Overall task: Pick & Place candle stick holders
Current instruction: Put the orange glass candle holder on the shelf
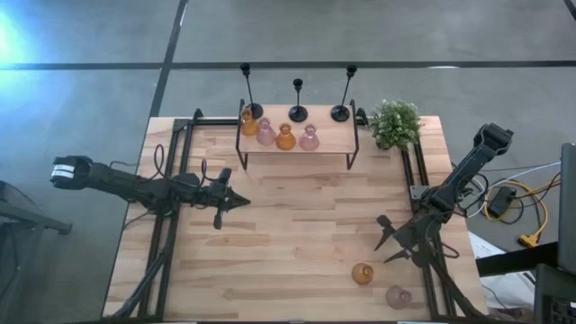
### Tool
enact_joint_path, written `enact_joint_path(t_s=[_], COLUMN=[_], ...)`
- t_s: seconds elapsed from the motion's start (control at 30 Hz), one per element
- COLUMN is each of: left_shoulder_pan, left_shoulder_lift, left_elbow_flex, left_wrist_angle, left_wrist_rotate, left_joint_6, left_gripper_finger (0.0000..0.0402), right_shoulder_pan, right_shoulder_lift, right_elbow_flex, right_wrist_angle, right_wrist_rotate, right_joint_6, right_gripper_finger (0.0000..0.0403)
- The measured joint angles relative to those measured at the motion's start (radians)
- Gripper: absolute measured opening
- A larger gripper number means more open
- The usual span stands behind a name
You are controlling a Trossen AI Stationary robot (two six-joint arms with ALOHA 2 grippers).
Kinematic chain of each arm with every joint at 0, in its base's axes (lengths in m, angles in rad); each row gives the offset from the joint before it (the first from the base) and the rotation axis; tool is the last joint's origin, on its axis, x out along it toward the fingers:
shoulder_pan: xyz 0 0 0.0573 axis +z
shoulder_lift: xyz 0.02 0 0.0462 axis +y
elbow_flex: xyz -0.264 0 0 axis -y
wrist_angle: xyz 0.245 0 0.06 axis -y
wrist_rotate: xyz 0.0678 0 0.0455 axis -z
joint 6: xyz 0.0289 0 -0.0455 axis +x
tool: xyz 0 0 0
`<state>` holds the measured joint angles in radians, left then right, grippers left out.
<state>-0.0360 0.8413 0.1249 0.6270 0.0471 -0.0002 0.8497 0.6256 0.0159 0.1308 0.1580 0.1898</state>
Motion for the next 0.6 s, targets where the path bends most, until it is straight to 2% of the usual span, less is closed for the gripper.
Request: enact_joint_path(t_s=[0.13,0.33,0.6], left_shoulder_pan=[0.000,0.000,0.000], left_shoulder_lift=[0.000,0.000,0.000], left_elbow_flex=[0.000,0.000,0.000], left_wrist_angle=[0.000,0.000,0.000], left_wrist_rotate=[0.000,0.000,0.000], left_joint_6=[0.000,0.000,0.000], left_gripper_finger=[0.0012,0.0012,0.0012], right_shoulder_pan=[0.000,0.000,0.001], right_shoulder_lift=[0.027,0.148,0.326], right_elbow_flex=[0.034,0.066,0.084], right_wrist_angle=[0.000,0.021,0.199], right_wrist_rotate=[-0.001,-0.017,-0.053], right_joint_6=[-0.052,-0.078,-0.080], right_gripper_finger=[0.0206,0.0206,0.0206])
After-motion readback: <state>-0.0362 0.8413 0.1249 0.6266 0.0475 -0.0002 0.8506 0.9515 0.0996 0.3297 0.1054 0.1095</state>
